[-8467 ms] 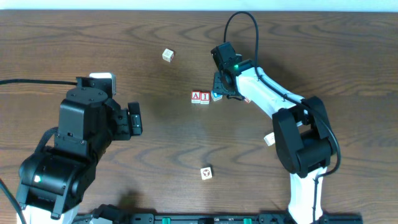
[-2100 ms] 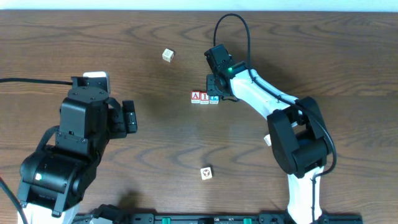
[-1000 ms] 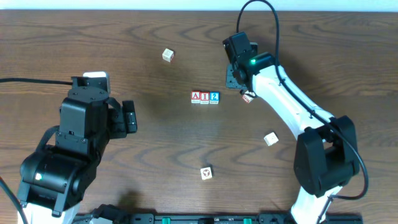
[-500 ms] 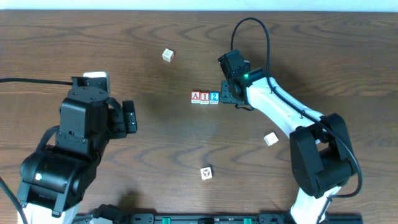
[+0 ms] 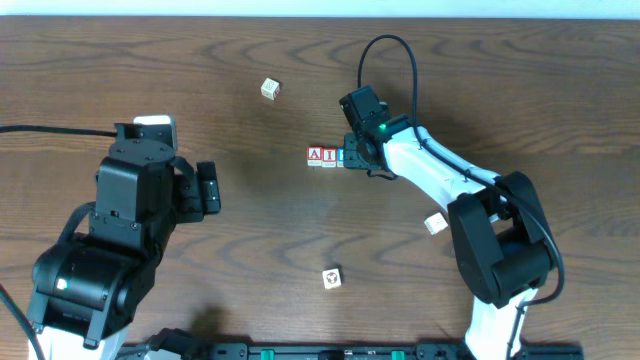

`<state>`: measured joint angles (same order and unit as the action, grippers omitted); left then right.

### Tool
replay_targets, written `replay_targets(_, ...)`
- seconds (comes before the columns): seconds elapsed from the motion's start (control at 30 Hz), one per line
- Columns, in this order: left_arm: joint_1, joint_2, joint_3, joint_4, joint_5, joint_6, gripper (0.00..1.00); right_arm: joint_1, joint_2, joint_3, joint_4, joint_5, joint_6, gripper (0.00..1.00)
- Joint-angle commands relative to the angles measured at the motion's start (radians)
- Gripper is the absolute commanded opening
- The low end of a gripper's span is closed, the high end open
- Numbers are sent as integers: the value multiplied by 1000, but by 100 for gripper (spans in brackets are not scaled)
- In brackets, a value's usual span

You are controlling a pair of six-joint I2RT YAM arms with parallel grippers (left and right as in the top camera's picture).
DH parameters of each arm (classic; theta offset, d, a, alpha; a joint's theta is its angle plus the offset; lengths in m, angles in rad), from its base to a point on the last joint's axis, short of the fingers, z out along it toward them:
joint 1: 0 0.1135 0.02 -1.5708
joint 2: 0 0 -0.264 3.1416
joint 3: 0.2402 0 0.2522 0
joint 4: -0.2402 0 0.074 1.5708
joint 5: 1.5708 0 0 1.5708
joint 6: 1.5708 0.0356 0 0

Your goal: Spell out Ai2

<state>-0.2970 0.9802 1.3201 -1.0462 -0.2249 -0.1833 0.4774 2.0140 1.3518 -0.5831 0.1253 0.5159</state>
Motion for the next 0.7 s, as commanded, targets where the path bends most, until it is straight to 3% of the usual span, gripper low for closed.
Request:
replay_targets(0.0, 2, 2, 12, -2, -18, 0, 96, 3, 13, 0, 1, 3, 14, 42)
replay_targets(0.67, 2, 2, 12, -2, -18, 0, 96, 3, 13, 0, 24, 5, 14, 42)
